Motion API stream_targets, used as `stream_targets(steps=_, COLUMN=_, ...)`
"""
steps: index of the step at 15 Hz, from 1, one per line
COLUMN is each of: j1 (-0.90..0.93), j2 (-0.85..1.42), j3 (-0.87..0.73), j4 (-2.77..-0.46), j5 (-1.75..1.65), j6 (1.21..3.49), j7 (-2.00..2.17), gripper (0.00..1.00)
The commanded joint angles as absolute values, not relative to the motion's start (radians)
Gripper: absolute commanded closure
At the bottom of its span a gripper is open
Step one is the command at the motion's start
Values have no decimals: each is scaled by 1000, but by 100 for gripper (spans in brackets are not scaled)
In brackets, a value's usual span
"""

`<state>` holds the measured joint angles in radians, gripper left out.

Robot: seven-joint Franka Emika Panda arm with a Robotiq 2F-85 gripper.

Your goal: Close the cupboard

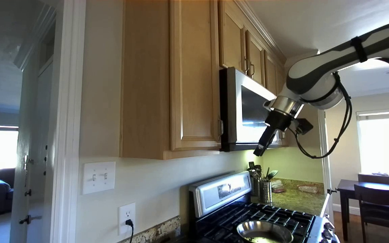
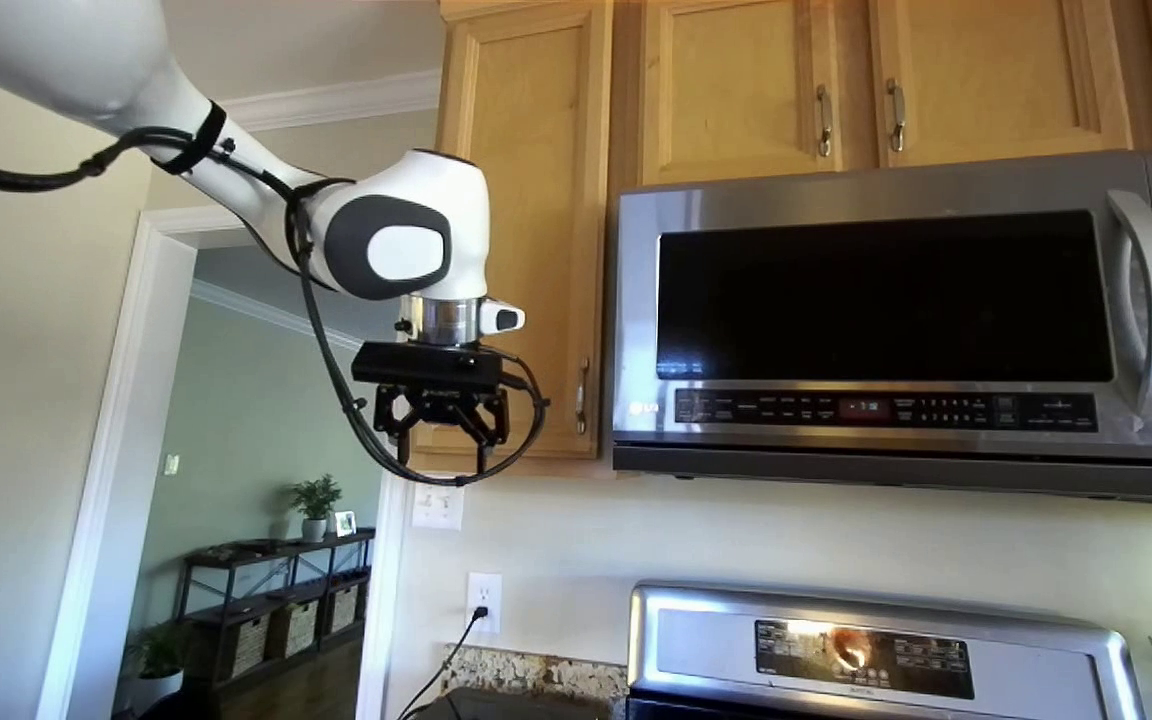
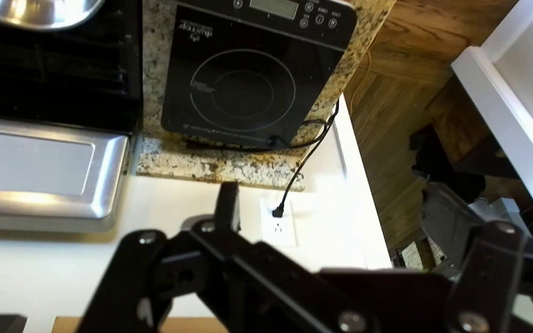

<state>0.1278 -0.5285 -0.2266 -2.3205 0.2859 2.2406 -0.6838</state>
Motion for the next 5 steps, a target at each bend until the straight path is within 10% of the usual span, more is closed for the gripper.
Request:
stream_targets(steps=1, j1=104, j2=-593, j3=-214, j4=-2439, j5=291, j6=2230, j7=-655, gripper=0)
stream_targets(steps=5, j1=120, j2=-550, j3=-222, j4=-2411, j5=288, j6=2237, j7=-676, gripper=0)
